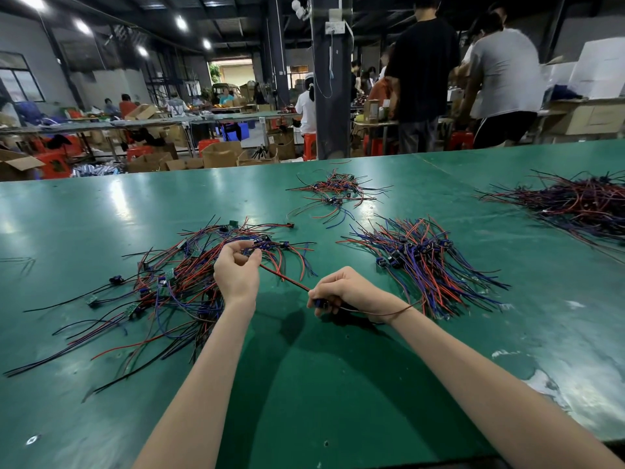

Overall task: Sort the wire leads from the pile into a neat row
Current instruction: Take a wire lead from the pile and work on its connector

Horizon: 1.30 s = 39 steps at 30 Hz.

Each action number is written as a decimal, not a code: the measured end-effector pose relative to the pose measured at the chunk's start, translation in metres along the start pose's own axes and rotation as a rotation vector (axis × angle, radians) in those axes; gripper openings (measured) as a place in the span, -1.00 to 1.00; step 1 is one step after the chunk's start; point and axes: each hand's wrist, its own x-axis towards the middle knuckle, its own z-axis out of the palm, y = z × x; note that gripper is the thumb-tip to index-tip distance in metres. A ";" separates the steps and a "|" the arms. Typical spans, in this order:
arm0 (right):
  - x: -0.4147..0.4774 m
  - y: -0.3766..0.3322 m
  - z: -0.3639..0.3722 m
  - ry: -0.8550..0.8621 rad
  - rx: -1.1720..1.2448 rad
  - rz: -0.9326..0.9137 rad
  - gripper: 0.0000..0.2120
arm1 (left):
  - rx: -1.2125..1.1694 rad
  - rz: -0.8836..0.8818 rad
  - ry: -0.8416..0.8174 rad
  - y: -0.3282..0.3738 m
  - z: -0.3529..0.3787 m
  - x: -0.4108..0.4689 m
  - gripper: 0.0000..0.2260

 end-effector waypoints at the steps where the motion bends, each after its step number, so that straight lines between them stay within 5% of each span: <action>1: 0.000 0.000 0.000 -0.001 0.002 0.001 -0.80 | 0.071 0.091 0.002 0.000 0.000 -0.001 -0.88; 3: 0.000 0.000 -0.001 -0.002 0.004 0.000 -0.80 | 0.114 0.174 0.015 0.000 0.001 -0.001 -0.87; 6: 0.000 -0.001 -0.001 -0.005 0.025 -0.004 -0.79 | -0.025 0.033 0.036 -0.001 0.001 0.003 -0.85; 11: -0.004 -0.005 0.001 -0.024 0.011 -0.018 -0.82 | -0.028 0.053 0.022 0.004 0.001 -0.001 -0.85; 21: -0.007 -0.010 0.002 -0.056 0.074 -0.025 -0.83 | -0.741 -0.661 -0.183 0.010 -0.006 0.007 -0.86; 29: -0.006 -0.009 0.003 0.042 0.074 -0.025 -0.81 | -0.630 -0.561 -0.173 0.010 -0.003 0.004 -0.91; 32: -0.002 -0.007 0.002 0.145 0.116 -0.039 -0.81 | -0.459 -0.529 -0.312 0.012 0.002 -0.006 -0.76; 39: 0.001 -0.004 0.004 0.218 0.208 -0.043 -0.82 | -0.202 -0.325 -0.689 0.006 0.020 -0.036 -0.88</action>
